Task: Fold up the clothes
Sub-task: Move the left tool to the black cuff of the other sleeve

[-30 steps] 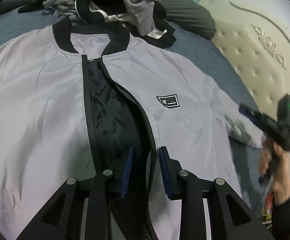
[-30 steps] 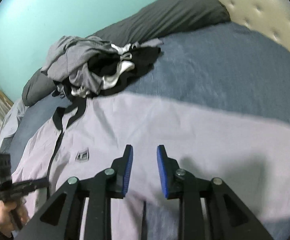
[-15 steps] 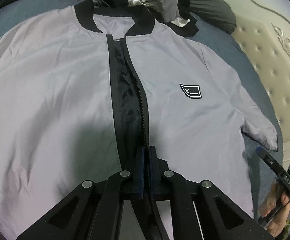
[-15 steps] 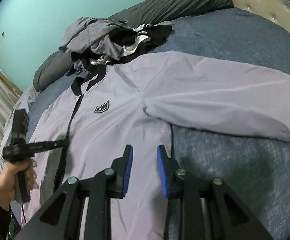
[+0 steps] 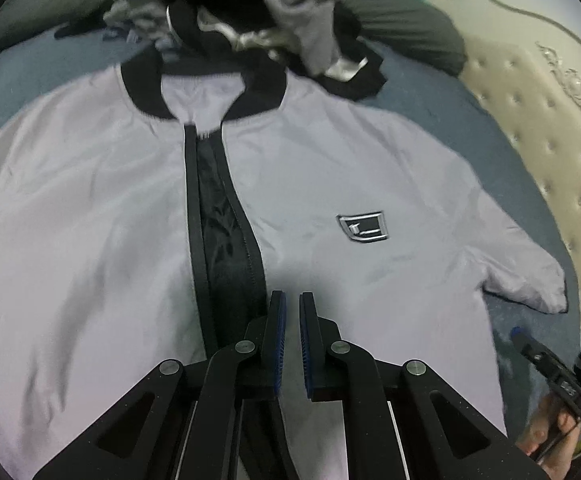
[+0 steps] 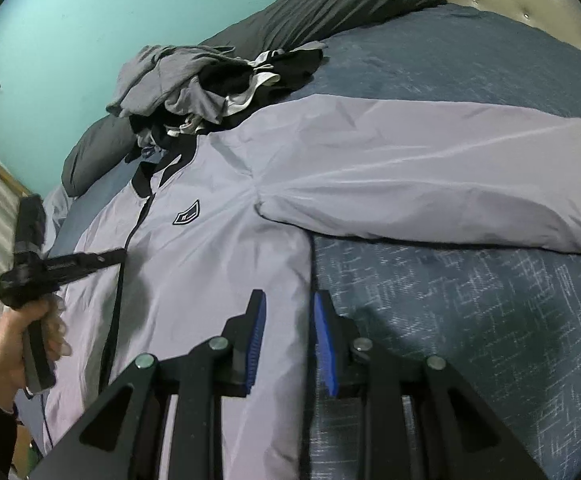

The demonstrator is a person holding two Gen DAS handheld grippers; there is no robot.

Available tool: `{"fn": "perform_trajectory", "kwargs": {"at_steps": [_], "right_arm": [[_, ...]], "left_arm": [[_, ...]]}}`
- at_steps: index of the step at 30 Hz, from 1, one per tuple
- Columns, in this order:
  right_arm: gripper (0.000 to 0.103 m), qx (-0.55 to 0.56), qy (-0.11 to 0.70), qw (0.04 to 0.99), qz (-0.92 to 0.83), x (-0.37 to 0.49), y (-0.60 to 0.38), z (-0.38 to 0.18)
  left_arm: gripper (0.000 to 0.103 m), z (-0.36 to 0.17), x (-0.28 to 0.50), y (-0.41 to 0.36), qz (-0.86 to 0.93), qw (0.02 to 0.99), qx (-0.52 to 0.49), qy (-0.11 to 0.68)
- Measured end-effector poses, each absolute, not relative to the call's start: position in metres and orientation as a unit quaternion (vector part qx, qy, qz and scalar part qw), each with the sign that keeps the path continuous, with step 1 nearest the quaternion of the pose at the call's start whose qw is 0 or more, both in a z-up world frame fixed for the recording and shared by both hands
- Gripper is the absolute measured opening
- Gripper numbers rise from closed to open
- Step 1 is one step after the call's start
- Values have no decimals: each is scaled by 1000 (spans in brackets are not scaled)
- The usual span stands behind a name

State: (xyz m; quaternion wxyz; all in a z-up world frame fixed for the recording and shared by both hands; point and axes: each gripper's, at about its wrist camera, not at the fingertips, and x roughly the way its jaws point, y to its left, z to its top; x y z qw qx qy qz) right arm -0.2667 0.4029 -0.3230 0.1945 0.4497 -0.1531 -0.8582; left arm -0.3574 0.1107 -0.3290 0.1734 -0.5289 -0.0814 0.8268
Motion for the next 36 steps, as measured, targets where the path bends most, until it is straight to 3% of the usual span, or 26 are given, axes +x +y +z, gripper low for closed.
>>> {"fn": "perform_trajectory", "kwargs": {"at_steps": [11, 19, 25, 29, 36], "right_arm": [[25, 450, -201, 166, -854, -271, 431, -332], [25, 442, -218, 169, -853, -269, 437, -330], [25, 428, -241, 171, -854, -263, 439, -321], [25, 420, -243, 185, -855, -253, 428, -310], [25, 418, -236, 221, -849, -234, 393, -295]], "left_arm": [[7, -333, -352, 118, 823, 174, -538, -54], [7, -330, -337, 102, 826, 171, -531, -81], [9, -299, -301, 58, 839, 150, -517, -80], [24, -288, -272, 15, 843, 126, -516, -86], [25, -281, -214, -76, 846, 67, -516, -114]]}}
